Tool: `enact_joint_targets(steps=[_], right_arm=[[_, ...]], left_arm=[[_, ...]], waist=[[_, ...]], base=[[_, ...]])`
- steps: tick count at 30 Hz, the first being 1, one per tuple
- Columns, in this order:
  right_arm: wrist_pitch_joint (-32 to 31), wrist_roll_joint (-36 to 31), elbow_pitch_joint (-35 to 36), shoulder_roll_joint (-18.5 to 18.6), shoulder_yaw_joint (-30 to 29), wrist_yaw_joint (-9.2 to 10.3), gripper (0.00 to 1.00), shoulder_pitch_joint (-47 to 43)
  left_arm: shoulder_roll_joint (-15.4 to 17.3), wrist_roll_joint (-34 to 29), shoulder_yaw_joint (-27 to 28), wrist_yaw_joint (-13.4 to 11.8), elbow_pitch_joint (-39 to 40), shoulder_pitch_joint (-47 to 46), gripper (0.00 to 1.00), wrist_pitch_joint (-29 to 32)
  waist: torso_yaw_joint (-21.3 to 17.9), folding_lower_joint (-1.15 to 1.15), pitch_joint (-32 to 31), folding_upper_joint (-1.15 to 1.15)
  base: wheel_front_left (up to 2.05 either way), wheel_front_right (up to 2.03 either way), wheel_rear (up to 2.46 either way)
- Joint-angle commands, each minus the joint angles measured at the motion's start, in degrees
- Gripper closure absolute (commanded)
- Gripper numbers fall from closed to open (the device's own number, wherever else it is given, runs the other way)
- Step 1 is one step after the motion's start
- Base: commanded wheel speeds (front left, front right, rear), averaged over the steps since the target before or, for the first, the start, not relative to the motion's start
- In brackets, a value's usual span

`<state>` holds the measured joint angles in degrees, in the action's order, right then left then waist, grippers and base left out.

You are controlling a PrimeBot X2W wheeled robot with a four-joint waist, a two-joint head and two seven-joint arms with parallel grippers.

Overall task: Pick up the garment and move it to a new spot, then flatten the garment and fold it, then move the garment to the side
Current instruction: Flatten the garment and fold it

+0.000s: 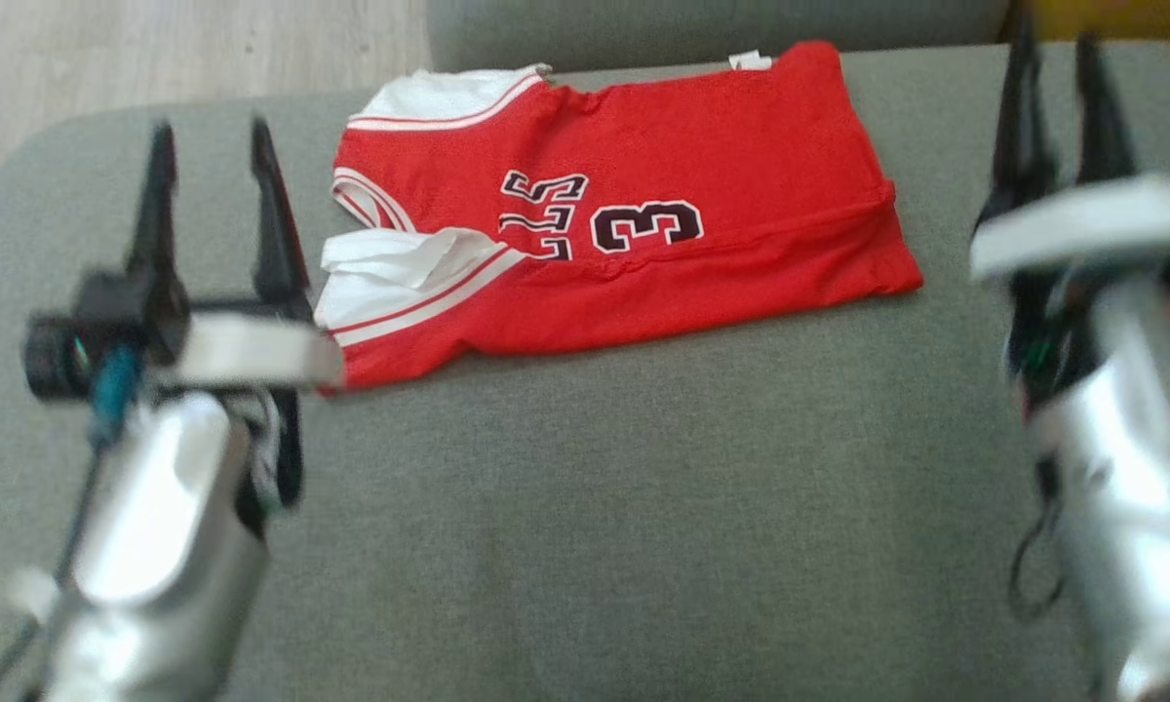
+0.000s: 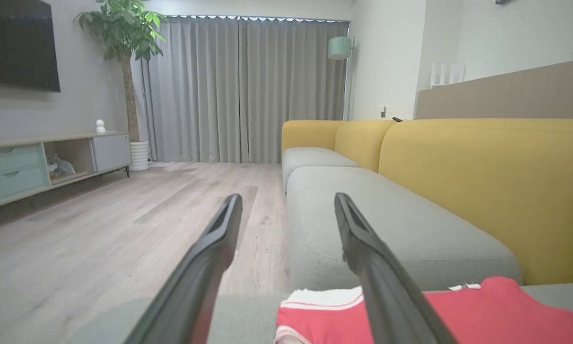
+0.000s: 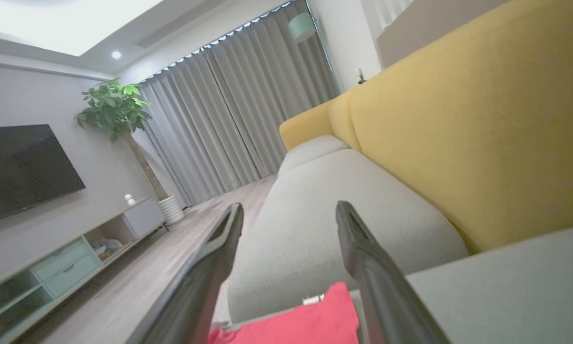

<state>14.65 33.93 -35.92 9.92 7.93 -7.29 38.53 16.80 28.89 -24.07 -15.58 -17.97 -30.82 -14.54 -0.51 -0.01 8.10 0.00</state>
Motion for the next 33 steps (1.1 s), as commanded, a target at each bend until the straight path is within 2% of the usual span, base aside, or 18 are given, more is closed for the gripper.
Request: enact_joint_targets(steps=[1, 6, 10, 16, 24, 33], right_arm=[[0.3, -2.4, 2.9, -2.3, 0.3, -0.20, 0.00, -2.7], [0.3, -12.5, 11.9, -6.1, -6.5, -0.20, 0.00, -14.6], [0.3, -13.1, 16.3, -7.0, -8.4, -0.20, 0.00, -21.6], [0.3, -11.9, 19.7, -7.0, -6.3, -0.20, 0.00, -26.8], [0.3, -12.2, 20.8, -7.0, -5.1, -0.20, 0.00, -25.9], [0.3, -10.8, 21.0, -7.0, -3.9, -0.20, 0.00, -24.7]], left_arm=[[1.2, -1.0, 2.7, -0.2, 2.8, -0.6, 0.00, -0.4], [-1.8, -4.4, 4.9, -0.8, 7.2, 9.1, 0.00, -0.4], [-4.5, -6.8, 5.7, 0.2, 7.5, 15.1, 0.00, -0.4], [-8.9, -8.8, 10.0, 1.8, 6.8, 20.0, 0.00, -0.5], [-9.8, -12.1, 12.1, 4.7, 3.0, 18.6, 0.00, -0.5], [-8.8, -12.5, 11.8, 5.3, -11.8, 10.9, 0.00, 3.3]], waist=[[0.4, 0.01, -0.5, 0.00], [1.3, 0.01, -2.1, 0.00], [1.4, 0.01, -3.0, 0.00], [1.1, 0.01, -3.2, 0.00], [0.3, 0.01, -2.0, 0.00], [-1.3, 0.01, 1.8, 0.00]], base=[[0.00, 0.00, 0.00], [0.00, 0.00, 0.00], [0.00, 0.00, 0.00], [0.00, 0.00, 0.00], [0.00, 0.00, 0.00], [0.00, 0.00, 0.00]])
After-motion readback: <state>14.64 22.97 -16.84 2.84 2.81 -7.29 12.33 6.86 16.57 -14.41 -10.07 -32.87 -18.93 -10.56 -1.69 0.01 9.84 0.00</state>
